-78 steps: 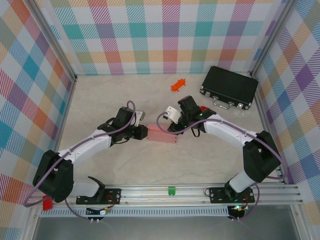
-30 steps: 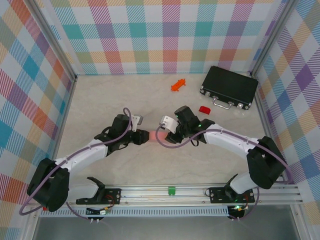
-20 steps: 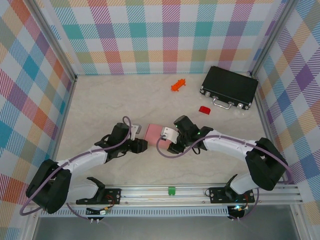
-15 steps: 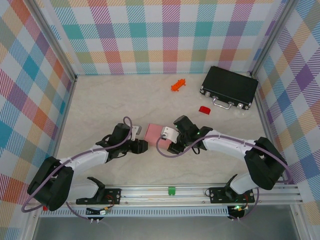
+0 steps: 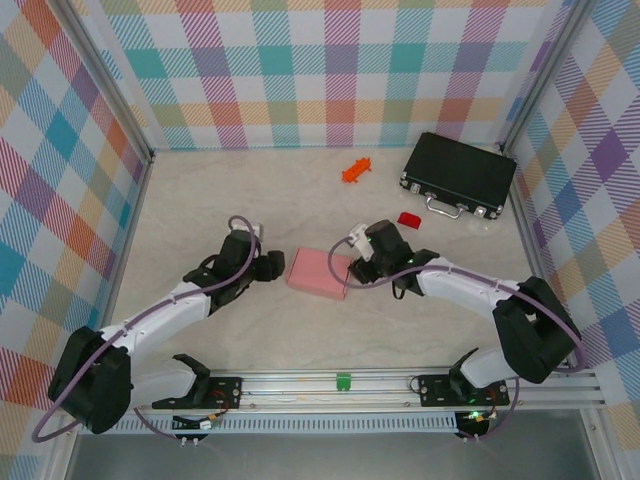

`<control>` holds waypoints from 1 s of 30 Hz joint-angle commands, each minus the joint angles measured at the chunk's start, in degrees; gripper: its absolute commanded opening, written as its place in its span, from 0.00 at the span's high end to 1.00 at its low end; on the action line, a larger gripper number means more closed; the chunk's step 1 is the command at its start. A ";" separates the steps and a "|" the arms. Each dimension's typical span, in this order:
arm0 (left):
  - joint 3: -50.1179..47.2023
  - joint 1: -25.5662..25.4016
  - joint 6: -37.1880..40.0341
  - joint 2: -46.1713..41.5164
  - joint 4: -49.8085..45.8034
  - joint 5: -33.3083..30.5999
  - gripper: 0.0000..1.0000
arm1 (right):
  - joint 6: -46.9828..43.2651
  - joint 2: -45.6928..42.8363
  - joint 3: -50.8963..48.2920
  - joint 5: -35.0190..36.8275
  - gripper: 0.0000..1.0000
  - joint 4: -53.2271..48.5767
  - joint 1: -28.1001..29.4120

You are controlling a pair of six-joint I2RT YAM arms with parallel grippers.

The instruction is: Fold the paper box

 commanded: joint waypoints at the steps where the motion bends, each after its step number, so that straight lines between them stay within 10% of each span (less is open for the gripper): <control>1: 2.59 2.09 1.55 0.06 -6.04 -12.76 0.23 | 8.59 -2.38 -1.07 8.73 0.29 0.20 -4.41; 16: 3.43 16.34 10.49 10.67 1.75 -17.06 0.00 | 13.93 -4.81 -7.65 -5.98 0.25 8.21 -31.48; 30: -5.35 25.09 17.19 15.20 29.41 5.12 0.00 | 10.89 -2.97 -15.61 -20.60 0.21 30.58 -39.39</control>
